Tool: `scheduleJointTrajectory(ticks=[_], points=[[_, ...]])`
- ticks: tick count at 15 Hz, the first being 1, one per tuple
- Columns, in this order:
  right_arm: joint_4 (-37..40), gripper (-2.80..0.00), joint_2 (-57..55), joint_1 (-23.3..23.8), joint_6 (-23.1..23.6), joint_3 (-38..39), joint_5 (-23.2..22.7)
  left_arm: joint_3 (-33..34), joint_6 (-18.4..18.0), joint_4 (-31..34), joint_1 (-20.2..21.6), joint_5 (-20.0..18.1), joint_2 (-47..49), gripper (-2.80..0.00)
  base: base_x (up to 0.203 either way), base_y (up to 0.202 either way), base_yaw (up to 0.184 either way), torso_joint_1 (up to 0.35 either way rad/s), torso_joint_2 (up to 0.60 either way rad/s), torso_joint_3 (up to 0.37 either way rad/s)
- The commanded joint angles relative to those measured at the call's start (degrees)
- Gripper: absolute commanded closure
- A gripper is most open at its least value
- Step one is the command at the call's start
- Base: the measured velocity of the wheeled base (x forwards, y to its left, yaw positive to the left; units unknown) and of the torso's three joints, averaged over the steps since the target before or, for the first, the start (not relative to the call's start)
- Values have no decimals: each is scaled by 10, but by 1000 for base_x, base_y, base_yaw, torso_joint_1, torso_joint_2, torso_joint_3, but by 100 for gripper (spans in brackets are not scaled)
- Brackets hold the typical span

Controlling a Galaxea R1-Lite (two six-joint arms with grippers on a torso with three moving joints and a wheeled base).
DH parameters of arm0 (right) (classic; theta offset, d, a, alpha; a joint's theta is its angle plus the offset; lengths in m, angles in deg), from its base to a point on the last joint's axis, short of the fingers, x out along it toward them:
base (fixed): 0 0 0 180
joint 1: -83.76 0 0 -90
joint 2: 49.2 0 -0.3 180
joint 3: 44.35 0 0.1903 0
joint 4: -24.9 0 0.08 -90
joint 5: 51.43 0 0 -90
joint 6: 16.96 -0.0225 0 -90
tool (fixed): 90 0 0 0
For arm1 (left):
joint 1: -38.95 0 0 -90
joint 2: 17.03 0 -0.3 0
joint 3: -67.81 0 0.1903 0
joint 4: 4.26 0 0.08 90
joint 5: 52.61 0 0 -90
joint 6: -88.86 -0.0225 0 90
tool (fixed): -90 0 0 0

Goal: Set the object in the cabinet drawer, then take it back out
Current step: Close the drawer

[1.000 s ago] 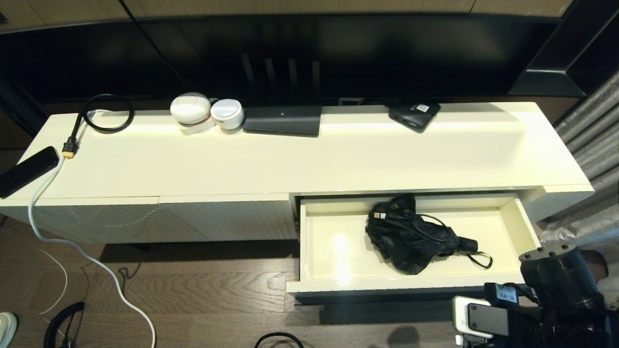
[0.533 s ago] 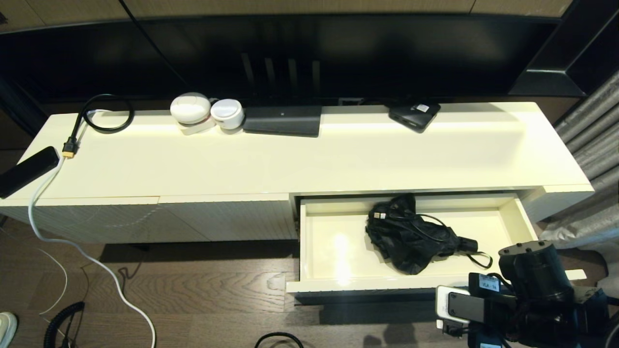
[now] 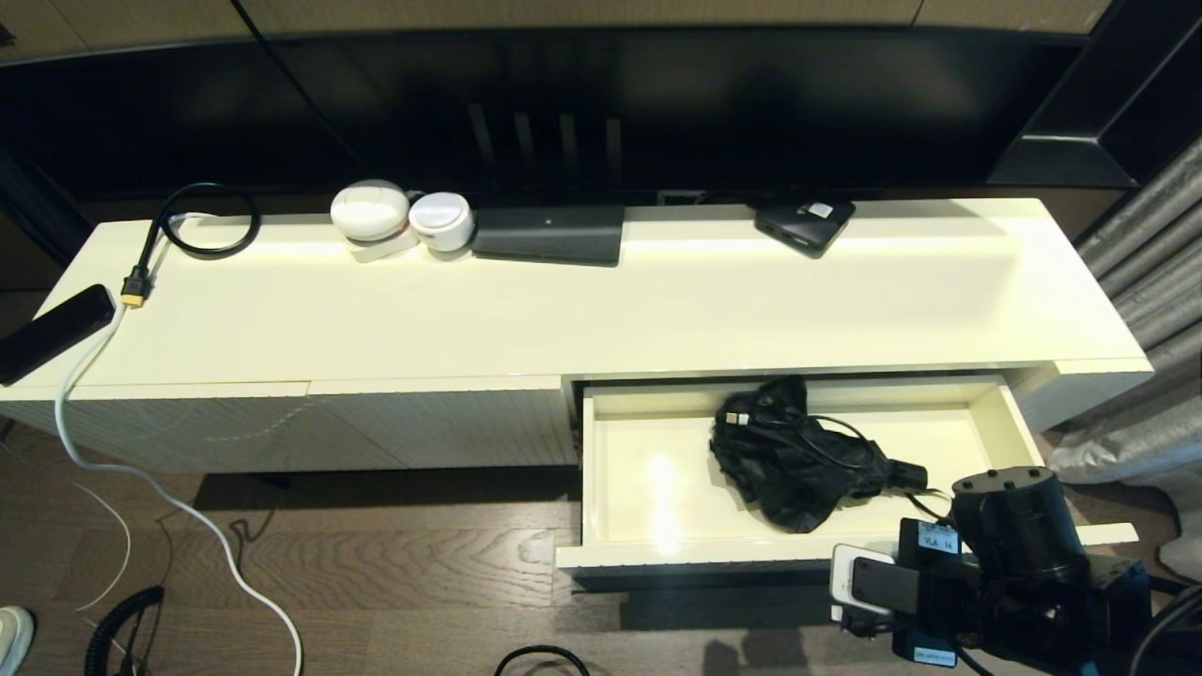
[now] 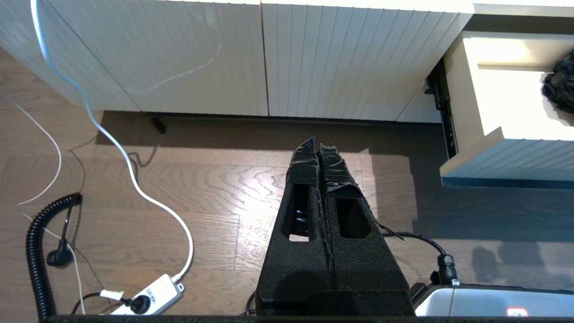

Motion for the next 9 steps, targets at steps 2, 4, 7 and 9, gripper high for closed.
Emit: scheduleJointTrajectory(ticks=[2,4,7,9], points=[[-18,0,-13,0,7,-2,10,0,1,0,0,0,0,0,0,0,0,0,0,0],[-29,0,-17,0,8,-4,22,0,1,0,0,0,0,0,0,0,0,0,0,0],[-45,0,-25,-1,8,-13,22,1,1,0,1,0,0,0,0,0,0,0,0,0],[-62,0,-33,-1,8,-19,22,0,1,0,1,0,0,0,0,0,0,0,0,0]])
